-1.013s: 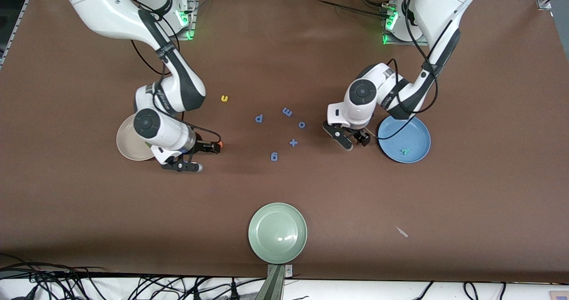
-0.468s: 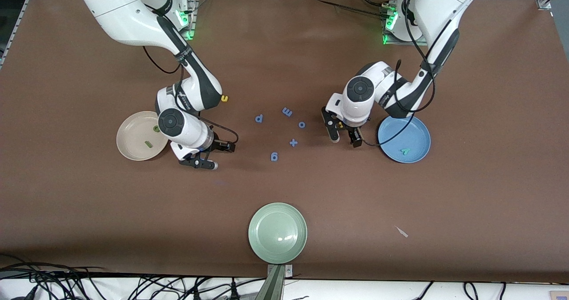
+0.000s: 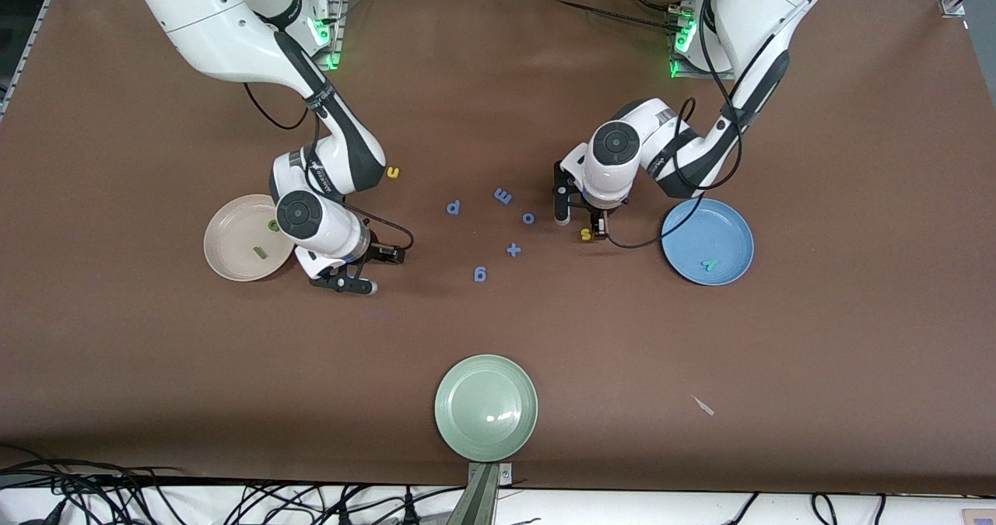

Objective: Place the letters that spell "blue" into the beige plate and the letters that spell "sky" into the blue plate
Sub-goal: 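Grasp the orange e with the right gripper while the left gripper grasps the k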

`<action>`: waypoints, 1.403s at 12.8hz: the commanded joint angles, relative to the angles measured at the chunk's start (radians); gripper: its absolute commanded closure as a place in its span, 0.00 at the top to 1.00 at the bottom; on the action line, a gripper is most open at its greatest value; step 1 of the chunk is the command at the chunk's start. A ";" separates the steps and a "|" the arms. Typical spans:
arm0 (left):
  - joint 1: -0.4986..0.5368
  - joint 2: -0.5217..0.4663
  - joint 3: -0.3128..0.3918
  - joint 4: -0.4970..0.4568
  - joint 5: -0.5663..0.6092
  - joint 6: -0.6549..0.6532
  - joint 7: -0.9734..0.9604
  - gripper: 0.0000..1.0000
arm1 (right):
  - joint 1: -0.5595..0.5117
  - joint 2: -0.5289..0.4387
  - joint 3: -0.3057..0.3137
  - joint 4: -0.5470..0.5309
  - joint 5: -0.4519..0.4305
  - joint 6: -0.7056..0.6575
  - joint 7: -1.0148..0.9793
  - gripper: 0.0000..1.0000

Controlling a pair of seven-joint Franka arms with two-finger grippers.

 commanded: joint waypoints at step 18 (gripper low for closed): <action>0.064 -0.181 -0.003 -0.053 0.007 -0.071 0.077 0.00 | -0.004 -0.195 -0.178 -0.070 -0.007 -0.233 -0.312 0.12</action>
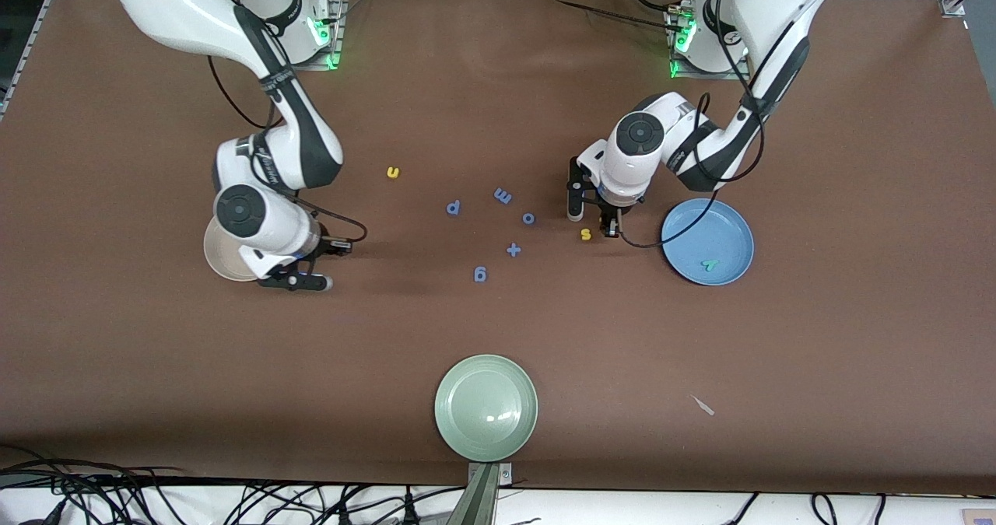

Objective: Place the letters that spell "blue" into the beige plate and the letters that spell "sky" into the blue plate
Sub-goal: 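Drop the e in the white plate and the k in the blue plate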

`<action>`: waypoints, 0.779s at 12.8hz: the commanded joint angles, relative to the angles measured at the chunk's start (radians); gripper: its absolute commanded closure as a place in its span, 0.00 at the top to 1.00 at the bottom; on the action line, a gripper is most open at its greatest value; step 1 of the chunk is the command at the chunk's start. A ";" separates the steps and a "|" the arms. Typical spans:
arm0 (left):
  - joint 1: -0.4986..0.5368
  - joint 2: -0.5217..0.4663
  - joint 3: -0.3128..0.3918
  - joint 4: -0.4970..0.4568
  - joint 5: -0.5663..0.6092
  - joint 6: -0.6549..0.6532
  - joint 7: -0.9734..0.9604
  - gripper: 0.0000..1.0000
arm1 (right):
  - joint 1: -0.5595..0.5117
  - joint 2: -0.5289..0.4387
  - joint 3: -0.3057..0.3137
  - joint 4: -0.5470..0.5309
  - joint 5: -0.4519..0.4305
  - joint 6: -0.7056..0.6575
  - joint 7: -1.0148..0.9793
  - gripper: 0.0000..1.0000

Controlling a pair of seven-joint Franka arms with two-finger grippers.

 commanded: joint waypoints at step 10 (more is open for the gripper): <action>0.240 -0.103 -0.004 0.017 0.022 -0.232 0.123 0.99 | 0.000 -0.174 -0.237 -0.389 -0.007 0.195 -0.415 0.47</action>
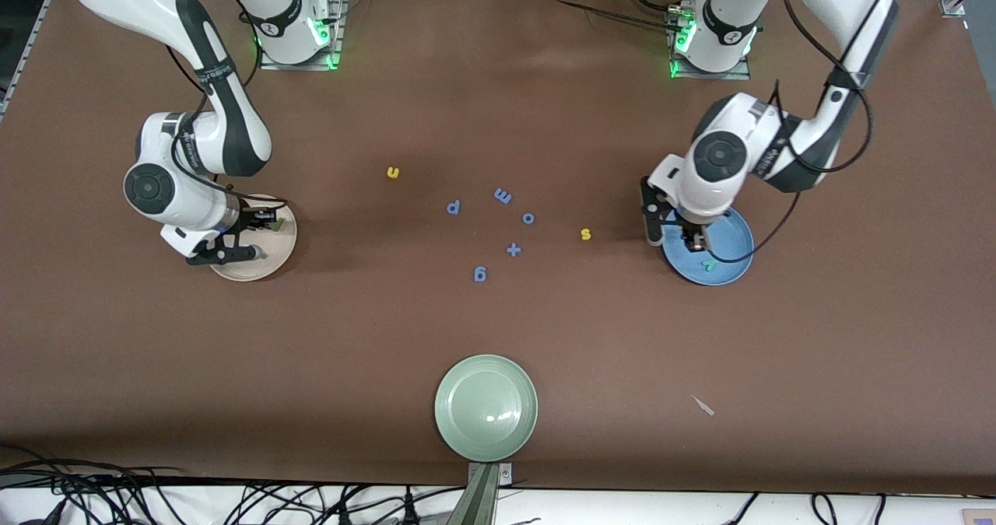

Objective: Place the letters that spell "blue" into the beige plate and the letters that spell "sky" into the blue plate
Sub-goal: 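Drop the e in the white plate and the k in the blue plate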

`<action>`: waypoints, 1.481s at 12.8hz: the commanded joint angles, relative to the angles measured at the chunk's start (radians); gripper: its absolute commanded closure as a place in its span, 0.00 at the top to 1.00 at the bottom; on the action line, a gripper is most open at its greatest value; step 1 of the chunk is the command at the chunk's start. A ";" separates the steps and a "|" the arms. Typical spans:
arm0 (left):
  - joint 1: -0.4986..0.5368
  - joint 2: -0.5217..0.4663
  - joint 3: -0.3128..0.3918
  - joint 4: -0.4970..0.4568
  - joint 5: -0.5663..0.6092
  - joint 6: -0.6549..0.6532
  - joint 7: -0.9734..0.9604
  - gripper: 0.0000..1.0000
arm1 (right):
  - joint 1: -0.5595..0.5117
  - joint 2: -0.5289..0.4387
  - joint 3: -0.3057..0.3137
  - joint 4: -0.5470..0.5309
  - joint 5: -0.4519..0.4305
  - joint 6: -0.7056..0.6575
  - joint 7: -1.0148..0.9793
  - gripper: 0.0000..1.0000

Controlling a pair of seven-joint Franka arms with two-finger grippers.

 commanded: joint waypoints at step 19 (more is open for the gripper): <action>-0.270 0.212 -0.017 0.202 -0.127 0.004 -1.206 1.00 | 0.015 -0.046 0.448 -0.083 0.027 0.111 0.747 0.63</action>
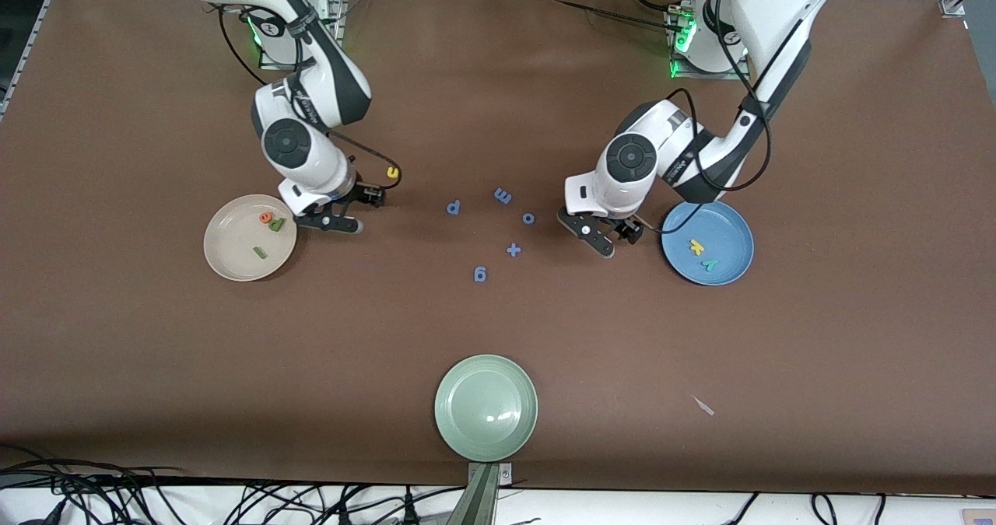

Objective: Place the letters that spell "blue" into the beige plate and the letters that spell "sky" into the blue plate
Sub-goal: 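Drop the e in the white plate and the k in the blue plate, then grasp the yellow n with the right gripper while the left gripper grasps the s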

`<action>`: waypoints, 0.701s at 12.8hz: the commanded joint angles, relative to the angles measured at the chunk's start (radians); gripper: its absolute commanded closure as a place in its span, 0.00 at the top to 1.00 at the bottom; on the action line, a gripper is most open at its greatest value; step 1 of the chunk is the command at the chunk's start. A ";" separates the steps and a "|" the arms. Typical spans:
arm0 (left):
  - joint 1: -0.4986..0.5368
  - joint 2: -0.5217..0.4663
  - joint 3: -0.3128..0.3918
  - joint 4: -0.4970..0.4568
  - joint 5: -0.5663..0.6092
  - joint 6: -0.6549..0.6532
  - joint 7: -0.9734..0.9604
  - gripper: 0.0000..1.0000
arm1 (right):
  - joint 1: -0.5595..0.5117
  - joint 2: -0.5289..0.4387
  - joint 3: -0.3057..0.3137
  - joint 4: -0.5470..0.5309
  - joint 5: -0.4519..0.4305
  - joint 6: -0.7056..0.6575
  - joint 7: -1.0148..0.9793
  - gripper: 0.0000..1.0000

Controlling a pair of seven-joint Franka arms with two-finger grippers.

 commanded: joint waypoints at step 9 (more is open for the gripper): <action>-0.053 0.094 0.006 0.033 0.005 0.119 -0.689 1.00 | -0.005 -0.027 0.134 -0.153 0.011 0.126 0.119 0.63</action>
